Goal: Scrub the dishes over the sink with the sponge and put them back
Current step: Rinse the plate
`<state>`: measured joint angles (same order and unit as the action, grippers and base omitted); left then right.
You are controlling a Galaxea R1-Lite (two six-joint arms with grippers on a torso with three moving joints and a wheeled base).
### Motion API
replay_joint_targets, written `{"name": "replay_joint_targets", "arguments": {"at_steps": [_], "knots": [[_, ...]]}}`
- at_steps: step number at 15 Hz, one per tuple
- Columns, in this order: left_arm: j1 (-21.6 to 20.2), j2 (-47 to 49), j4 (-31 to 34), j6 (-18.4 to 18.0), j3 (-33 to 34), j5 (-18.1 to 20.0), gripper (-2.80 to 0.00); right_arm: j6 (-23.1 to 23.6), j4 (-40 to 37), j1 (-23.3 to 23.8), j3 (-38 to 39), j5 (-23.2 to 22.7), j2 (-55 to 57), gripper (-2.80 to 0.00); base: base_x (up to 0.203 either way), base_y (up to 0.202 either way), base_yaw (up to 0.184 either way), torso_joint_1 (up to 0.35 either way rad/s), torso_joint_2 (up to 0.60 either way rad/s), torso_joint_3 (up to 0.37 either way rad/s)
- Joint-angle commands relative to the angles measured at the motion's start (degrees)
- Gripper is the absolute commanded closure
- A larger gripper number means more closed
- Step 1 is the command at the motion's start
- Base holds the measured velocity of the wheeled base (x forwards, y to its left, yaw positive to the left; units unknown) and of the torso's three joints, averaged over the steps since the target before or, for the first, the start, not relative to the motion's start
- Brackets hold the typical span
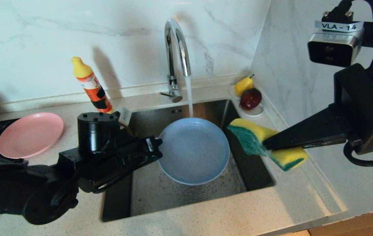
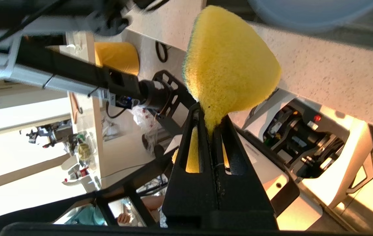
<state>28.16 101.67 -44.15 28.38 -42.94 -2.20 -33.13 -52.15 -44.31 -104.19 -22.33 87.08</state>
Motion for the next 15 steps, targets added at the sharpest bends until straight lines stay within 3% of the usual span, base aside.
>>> {"name": "replay_joint_targets", "arguments": {"at_steps": [1,3,7,15], "knots": [[-0.48,5.39,-1.79,0.35,-2.16,-0.44,0.00,-0.18,-0.18,0.02,1.28,-0.34,-0.30,0.00,0.000,0.000,0.000,0.000,0.00,0.000],[-1.46,6.56,-1.93,0.36,-3.13,-0.65,0.00,-0.14,-0.27,0.38,2.47,-0.34,-0.51,0.00,0.000,0.000,0.000,0.000,0.00,0.000],[-1.70,8.21,-1.67,0.45,-6.42,-5.16,0.00,0.00,-0.06,0.98,5.22,-0.43,-1.47,0.00,0.000,0.000,0.000,0.000,0.00,0.000],[-2.15,11.85,-1.03,0.36,-11.71,-5.10,0.00,0.18,0.93,1.59,8.45,-0.43,-2.15,0.00,0.000,0.000,0.000,0.000,0.00,0.000]]}}
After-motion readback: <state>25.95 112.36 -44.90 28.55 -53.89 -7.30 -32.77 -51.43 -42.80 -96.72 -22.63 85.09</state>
